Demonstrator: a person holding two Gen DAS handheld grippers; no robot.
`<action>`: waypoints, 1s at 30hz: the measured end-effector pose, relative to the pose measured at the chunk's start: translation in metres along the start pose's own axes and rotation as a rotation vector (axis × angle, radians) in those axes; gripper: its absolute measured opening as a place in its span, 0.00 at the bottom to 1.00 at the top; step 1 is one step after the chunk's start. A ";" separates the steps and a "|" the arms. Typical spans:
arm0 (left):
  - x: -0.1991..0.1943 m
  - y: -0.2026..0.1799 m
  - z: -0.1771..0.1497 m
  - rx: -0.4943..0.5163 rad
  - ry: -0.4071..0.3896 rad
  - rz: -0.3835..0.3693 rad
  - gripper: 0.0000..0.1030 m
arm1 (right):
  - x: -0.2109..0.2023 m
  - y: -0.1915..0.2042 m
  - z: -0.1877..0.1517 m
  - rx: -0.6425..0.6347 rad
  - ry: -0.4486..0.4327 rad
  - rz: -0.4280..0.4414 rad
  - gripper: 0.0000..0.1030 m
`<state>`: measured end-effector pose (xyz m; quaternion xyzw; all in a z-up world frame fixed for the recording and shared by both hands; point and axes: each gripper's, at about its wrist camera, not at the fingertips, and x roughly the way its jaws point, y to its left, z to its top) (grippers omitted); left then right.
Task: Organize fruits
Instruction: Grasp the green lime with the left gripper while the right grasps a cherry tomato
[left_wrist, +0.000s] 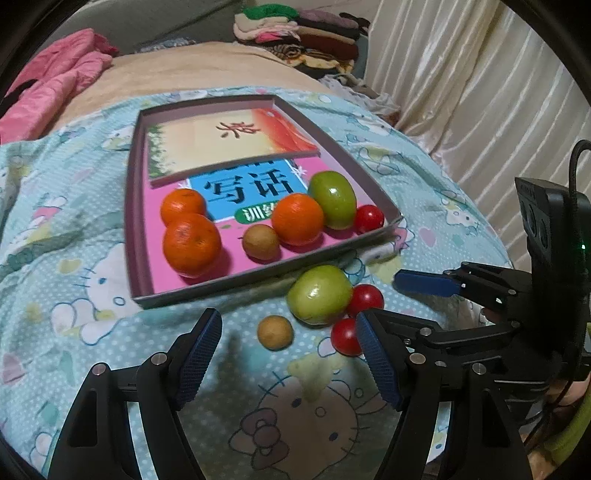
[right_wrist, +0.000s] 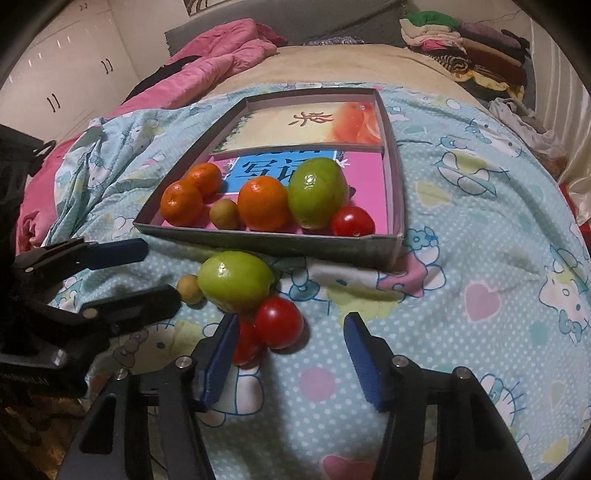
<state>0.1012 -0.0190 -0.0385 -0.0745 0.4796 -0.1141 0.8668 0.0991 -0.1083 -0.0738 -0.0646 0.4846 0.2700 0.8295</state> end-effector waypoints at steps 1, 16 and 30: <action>0.002 0.000 0.000 0.002 0.006 -0.005 0.74 | 0.002 0.000 0.000 -0.003 0.007 0.001 0.49; 0.024 -0.003 0.007 0.021 0.047 -0.035 0.58 | 0.010 -0.006 0.001 0.034 0.036 0.046 0.36; 0.033 -0.006 0.010 0.034 0.066 -0.074 0.50 | 0.017 -0.006 0.008 0.010 0.035 0.044 0.29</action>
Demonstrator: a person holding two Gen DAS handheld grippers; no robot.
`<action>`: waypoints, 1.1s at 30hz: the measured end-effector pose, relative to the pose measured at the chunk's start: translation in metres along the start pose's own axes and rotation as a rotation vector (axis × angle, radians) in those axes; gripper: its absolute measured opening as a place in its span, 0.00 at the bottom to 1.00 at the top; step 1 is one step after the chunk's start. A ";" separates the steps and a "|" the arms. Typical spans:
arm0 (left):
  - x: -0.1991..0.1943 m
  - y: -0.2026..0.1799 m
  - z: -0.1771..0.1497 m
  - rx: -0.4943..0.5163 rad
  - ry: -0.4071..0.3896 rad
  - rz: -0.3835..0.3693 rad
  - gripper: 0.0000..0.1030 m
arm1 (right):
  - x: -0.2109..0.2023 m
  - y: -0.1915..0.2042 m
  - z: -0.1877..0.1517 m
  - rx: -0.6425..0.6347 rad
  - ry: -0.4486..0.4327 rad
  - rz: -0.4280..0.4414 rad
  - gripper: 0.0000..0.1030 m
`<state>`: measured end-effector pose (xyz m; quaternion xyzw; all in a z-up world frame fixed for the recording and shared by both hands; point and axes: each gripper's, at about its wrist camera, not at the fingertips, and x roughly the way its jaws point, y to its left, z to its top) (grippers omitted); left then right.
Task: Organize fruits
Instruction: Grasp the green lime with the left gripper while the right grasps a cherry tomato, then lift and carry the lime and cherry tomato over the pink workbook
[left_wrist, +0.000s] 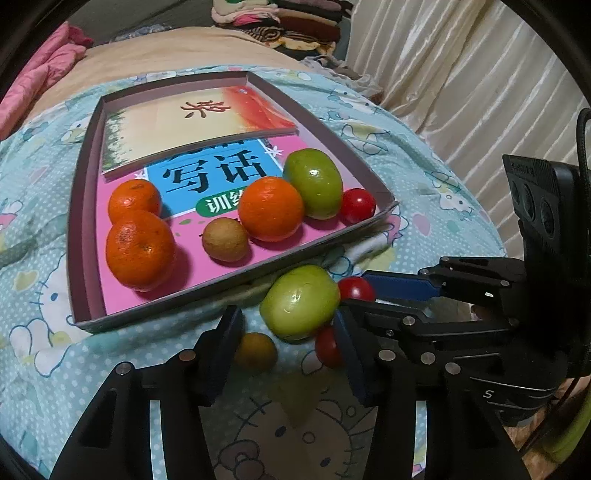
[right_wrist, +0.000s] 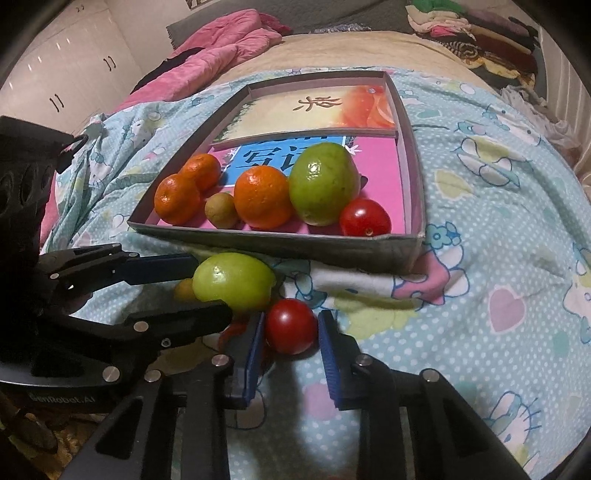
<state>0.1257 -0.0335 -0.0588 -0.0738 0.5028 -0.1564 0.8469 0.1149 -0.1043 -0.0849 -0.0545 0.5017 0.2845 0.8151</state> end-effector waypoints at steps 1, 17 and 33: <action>0.001 -0.001 0.000 0.002 0.001 0.000 0.50 | -0.001 0.000 0.000 0.000 -0.002 -0.004 0.29; 0.009 -0.002 0.007 0.024 0.022 -0.036 0.44 | 0.001 -0.005 0.001 0.007 0.017 -0.031 0.29; 0.021 -0.014 0.010 0.089 0.049 -0.012 0.44 | -0.007 -0.022 0.006 0.061 -0.017 -0.016 0.28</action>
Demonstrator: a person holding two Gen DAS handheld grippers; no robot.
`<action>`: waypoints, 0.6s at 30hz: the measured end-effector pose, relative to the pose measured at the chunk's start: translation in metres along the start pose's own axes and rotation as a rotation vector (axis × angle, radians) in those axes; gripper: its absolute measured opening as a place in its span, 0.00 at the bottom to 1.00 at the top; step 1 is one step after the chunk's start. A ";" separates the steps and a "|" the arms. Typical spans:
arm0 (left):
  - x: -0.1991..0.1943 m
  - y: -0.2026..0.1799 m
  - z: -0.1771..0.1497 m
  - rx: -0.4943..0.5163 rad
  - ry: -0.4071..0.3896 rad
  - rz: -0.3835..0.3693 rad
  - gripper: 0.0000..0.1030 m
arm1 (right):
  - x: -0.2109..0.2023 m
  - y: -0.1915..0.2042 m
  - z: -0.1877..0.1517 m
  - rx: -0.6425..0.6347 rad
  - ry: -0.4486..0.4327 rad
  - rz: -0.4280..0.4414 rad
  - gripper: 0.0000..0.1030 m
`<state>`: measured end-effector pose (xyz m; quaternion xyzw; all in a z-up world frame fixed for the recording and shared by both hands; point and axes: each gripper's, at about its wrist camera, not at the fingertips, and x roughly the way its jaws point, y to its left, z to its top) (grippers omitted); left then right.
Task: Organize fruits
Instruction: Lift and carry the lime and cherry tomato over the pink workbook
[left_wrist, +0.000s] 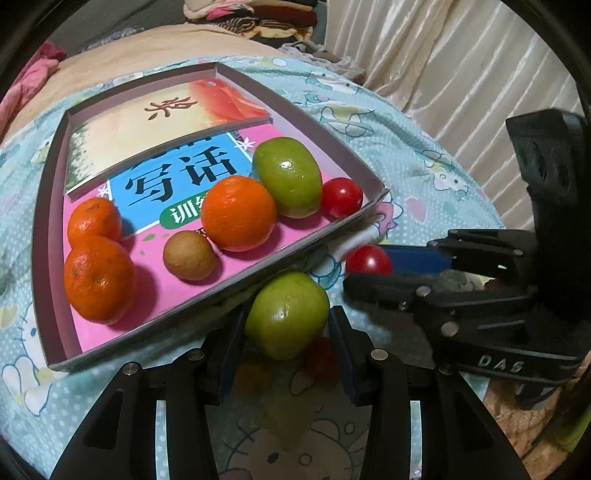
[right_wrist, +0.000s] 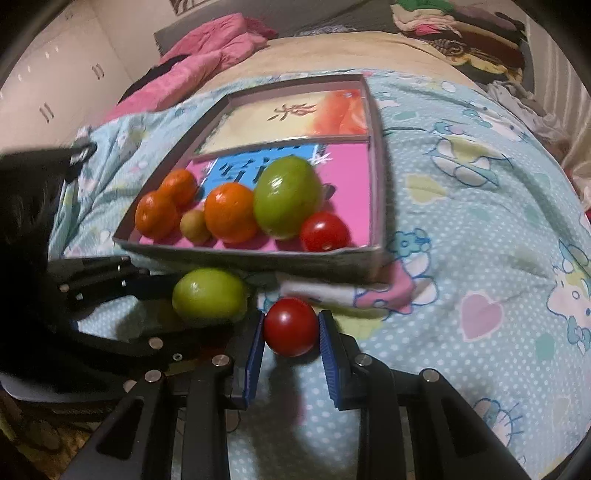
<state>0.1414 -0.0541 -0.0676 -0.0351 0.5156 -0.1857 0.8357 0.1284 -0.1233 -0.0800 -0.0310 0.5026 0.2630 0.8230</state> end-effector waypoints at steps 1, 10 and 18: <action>0.001 0.000 0.000 -0.002 0.000 0.002 0.44 | -0.001 -0.002 0.000 0.008 -0.005 0.000 0.28; 0.000 -0.001 0.001 -0.017 -0.016 0.019 0.45 | -0.008 -0.004 0.001 0.018 -0.040 0.016 0.28; -0.018 0.002 -0.002 -0.059 -0.056 0.003 0.44 | -0.012 -0.003 0.001 0.013 -0.059 0.039 0.28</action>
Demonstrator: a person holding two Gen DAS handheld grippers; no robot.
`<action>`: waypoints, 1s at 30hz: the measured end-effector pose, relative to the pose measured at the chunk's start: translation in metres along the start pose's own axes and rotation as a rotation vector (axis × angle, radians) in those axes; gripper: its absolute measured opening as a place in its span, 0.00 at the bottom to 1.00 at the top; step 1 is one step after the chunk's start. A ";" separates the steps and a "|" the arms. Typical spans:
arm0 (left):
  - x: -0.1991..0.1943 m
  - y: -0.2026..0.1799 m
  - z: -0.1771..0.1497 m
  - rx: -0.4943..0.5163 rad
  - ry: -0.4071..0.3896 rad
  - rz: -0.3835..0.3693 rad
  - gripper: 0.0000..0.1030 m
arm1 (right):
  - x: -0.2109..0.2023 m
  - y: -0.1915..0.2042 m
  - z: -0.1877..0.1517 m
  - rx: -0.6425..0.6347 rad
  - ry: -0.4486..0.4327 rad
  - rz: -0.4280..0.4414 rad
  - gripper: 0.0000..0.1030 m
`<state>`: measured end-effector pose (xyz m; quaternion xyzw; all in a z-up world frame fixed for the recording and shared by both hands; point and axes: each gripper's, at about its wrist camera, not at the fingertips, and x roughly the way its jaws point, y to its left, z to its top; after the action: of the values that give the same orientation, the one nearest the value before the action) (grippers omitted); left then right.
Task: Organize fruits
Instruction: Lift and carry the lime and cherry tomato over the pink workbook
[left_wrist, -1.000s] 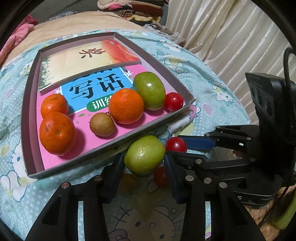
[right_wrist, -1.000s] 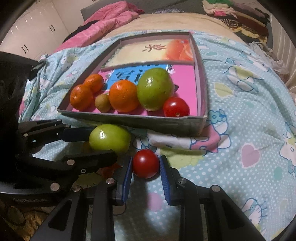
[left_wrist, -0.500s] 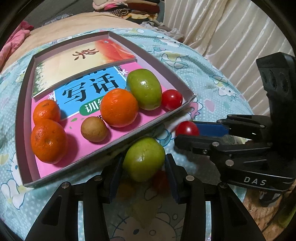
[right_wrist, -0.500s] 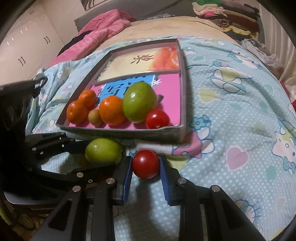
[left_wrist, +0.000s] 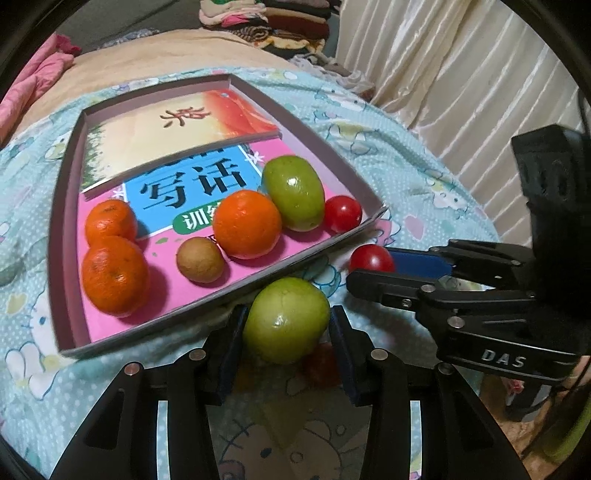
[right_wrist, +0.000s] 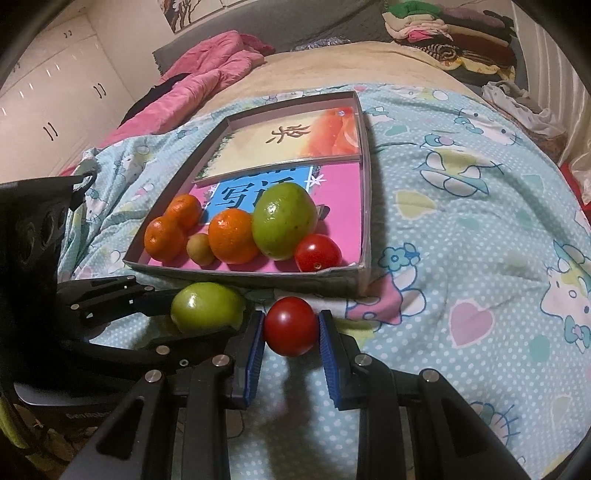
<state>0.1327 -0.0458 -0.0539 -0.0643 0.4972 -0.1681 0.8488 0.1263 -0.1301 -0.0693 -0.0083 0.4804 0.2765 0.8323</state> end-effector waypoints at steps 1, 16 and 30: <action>-0.003 0.000 -0.001 -0.003 -0.006 0.001 0.44 | -0.001 0.001 0.000 -0.002 -0.004 0.004 0.28; -0.048 0.021 -0.008 -0.092 -0.099 0.050 0.40 | -0.013 0.021 0.006 -0.105 -0.094 0.023 0.28; -0.067 0.027 -0.001 -0.106 -0.185 0.069 0.40 | -0.023 0.021 0.010 -0.113 -0.155 0.026 0.28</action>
<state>0.1075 0.0029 -0.0072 -0.1073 0.4268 -0.1058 0.8917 0.1153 -0.1198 -0.0405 -0.0276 0.3982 0.3140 0.8615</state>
